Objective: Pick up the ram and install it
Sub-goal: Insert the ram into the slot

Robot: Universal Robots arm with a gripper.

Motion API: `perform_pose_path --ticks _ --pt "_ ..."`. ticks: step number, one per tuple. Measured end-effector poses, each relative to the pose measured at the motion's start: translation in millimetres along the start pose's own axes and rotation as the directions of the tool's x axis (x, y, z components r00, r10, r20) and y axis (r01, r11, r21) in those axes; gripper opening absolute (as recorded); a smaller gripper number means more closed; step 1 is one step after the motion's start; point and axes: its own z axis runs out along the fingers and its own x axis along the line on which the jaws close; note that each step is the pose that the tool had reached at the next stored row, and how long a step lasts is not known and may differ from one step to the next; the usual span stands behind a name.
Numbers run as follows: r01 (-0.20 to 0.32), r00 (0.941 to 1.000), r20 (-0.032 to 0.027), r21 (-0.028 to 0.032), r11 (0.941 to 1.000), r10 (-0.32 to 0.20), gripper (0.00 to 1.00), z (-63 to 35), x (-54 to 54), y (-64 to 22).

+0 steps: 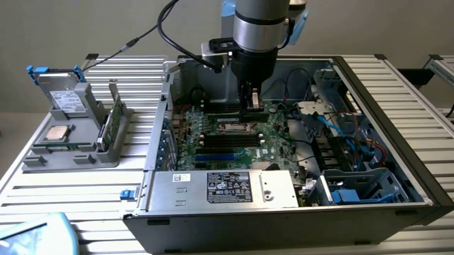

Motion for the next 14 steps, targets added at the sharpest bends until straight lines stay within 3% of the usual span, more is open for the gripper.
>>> perform_pose_path --ticks 5,14 --pt "0.0 1.0 0.0001 0.0001 1.0 0.0 0.14 1.0 -0.1 0.2" --pt "0.0 1.0 0.0 0.0 1.0 0.0 0.14 17.4 -0.7 4.8"
